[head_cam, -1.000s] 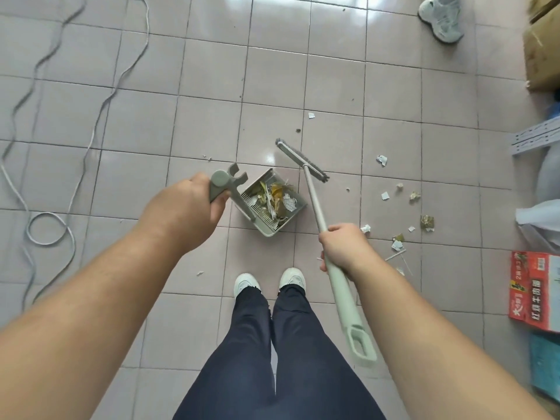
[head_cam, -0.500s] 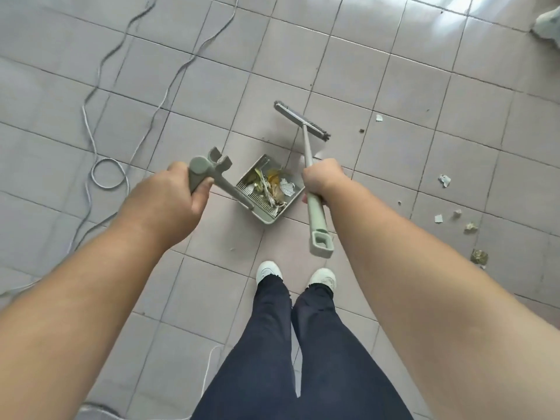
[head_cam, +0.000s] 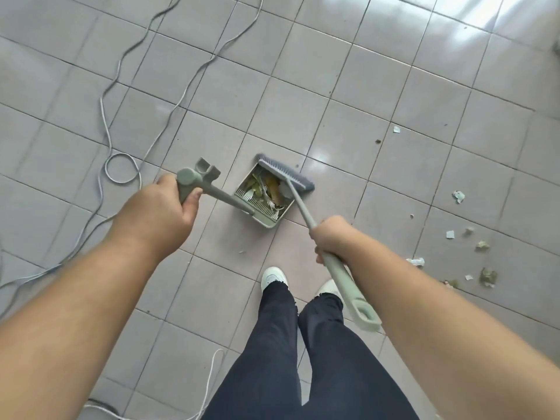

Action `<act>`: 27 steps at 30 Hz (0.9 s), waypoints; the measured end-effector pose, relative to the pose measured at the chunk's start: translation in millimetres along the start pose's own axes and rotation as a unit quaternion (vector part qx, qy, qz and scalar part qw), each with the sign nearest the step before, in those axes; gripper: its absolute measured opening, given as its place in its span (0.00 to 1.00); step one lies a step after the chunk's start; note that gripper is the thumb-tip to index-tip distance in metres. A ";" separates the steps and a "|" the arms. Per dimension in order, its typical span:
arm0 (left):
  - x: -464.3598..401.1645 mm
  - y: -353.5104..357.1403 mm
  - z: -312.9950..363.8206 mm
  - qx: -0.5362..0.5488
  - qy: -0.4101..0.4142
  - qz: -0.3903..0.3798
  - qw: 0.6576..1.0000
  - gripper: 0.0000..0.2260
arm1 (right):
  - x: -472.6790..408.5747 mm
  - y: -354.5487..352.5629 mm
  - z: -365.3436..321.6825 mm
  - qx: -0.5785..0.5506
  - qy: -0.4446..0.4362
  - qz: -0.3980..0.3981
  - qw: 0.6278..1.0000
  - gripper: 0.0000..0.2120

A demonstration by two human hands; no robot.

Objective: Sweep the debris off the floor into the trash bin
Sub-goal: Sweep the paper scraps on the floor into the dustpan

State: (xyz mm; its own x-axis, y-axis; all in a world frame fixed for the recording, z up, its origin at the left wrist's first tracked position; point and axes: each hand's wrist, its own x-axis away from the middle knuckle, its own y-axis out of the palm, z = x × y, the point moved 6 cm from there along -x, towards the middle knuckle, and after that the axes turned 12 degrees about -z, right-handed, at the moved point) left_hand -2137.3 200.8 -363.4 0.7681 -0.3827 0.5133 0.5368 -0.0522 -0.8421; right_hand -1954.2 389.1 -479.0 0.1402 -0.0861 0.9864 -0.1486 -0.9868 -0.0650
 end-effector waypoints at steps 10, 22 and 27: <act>-15.0 -1.2 14.5 0.007 0.034 -0.015 0.999 0.17 | 62.7 -28.9 13.3 -0.058 -0.053 0.000 0.997 0.13; -47.9 -9.3 71.9 -0.005 0.095 -0.026 0.995 0.16 | 48.5 -105.5 19.3 -0.141 -0.071 0.096 0.983 0.13; -63.9 -8.3 111.7 -0.007 0.114 -0.041 0.993 0.17 | 45.1 -161.2 24.1 -0.163 -0.066 0.132 0.976 0.09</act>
State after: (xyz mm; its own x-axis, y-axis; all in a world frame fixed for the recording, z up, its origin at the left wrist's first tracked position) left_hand -2151.8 328.7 -370.8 0.6228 -0.5747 0.5308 0.5879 -0.1038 -0.8022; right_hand -1900.3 541.0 -427.7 0.1765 -0.3687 0.9127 -0.4975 -0.8334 -0.2405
